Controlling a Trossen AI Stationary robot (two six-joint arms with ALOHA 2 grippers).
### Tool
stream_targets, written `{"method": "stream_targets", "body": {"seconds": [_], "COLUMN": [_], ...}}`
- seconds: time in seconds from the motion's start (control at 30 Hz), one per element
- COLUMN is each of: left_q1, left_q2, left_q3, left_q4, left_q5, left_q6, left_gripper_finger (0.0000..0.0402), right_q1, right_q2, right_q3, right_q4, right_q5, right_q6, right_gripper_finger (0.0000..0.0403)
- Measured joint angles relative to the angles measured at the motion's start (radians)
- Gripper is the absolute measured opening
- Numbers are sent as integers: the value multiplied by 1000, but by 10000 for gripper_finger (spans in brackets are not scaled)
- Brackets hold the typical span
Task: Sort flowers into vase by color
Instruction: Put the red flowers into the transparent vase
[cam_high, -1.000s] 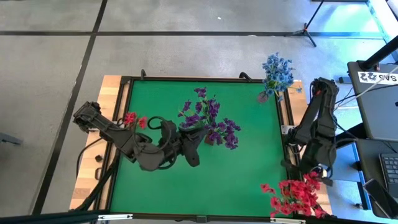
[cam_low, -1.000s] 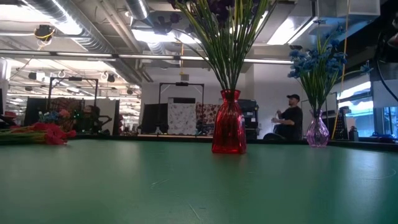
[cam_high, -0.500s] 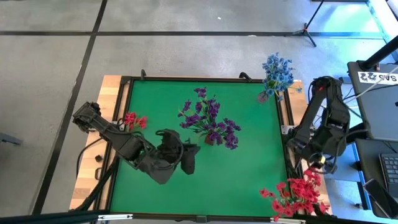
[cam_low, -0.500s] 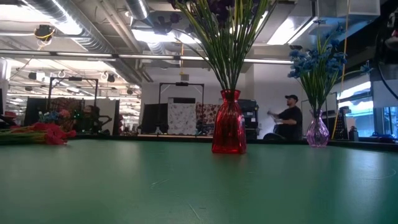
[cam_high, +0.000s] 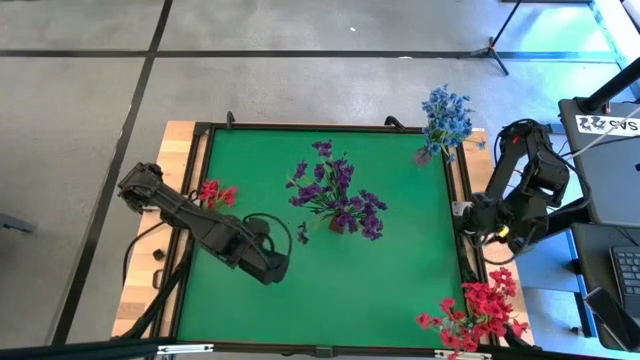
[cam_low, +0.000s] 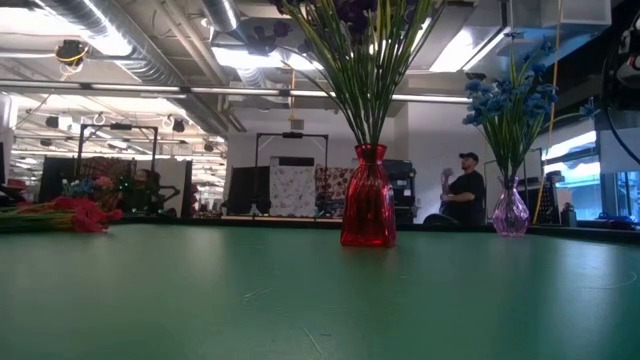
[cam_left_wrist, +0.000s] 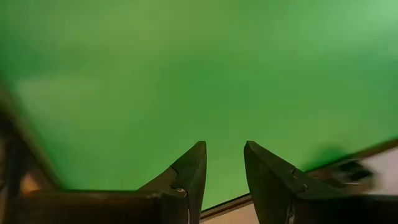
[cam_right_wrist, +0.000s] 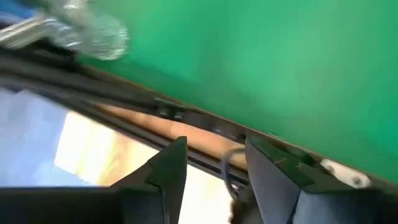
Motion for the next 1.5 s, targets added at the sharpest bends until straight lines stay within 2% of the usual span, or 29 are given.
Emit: {"method": "stream_targets", "body": {"seconds": [0.1,0.27,0.33,0.53,0.73,1.0,1.13,1.27,1.5], "left_q1": [-2,-1,7,108,264,471,560,651,821], "left_q2": [1,1,1,1,1,0,0,0,0], "left_q3": [-96,-292,-355,-496,-601,-739,-765,-764,-870], "left_q4": [0,3,3,2,12,97,54,16,101], "left_q5": [80,240,263,240,153,96,16,-65,-70], "left_q6": [-36,-96,-109,-90,37,210,265,387,507], "left_gripper_finger": [105,106,109,123,133,145,146,146,136], "right_q1": [0,0,0,0,0,0,0,0,0], "right_q2": [0,1,1,1,2,2,2,3,2], "right_q3": [0,0,0,0,0,0,0,0,0], "right_q4": [-17,23,33,37,39,60,77,87,92], "right_q5": [54,202,233,274,277,233,239,261,320], "right_q6": [61,92,106,162,208,354,389,392,416], "right_gripper_finger": [163,163,163,163,163,163,163,163,163]}}
